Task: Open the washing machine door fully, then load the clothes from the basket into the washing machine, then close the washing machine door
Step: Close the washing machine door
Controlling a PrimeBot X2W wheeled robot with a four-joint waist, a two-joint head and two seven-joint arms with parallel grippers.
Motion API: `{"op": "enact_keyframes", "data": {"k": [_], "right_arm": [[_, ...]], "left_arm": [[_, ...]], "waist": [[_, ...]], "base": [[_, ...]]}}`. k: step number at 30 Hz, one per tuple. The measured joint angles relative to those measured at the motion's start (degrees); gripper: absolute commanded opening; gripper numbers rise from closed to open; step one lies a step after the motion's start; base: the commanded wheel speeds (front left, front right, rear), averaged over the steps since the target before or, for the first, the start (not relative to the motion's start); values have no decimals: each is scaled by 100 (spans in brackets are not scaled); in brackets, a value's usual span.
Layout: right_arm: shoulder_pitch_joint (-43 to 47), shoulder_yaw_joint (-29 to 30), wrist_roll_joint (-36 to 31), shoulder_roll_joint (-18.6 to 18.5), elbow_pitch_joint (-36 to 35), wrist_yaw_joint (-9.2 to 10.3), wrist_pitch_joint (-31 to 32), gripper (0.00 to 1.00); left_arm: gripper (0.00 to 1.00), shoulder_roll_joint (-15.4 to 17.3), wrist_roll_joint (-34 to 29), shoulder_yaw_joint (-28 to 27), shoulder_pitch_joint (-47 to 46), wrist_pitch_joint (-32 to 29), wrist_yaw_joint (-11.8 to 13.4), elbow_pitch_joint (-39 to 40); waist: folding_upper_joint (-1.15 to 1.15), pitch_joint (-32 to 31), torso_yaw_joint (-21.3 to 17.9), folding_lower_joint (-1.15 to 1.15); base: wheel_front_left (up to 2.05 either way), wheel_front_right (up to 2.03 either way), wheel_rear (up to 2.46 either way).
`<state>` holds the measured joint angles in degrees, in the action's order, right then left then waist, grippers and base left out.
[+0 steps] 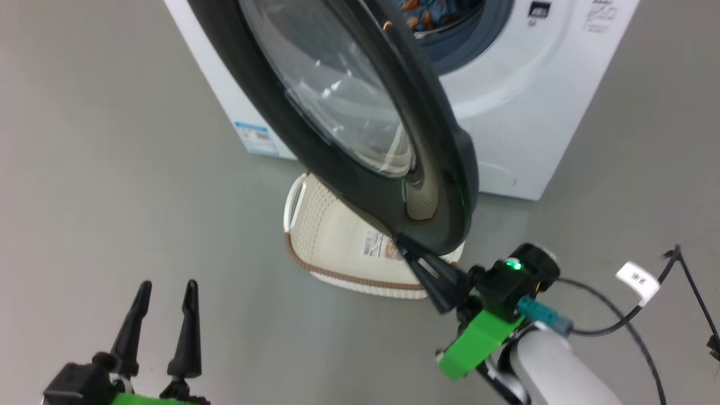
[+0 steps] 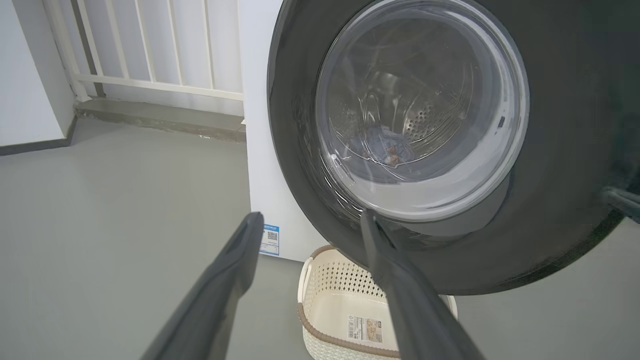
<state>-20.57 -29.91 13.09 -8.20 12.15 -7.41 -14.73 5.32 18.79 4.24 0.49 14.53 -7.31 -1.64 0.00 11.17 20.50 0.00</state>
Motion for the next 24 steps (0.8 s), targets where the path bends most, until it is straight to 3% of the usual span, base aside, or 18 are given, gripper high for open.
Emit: {"op": "enact_keyframes", "data": {"k": [11,24], "right_arm": [[-664,1007,-459,303,365,-1,0,0],[-1582,1800,-765,370,380,-1,0,0]], "left_arm": [[100,-25,176,189,-490,0,-1,-5],[100,57,296,455,-939,1,-1,144]], "waist": [[0,741,236,0],[0,1397,116,0]], "base": [[0,0,0],[0,0,0]]}}
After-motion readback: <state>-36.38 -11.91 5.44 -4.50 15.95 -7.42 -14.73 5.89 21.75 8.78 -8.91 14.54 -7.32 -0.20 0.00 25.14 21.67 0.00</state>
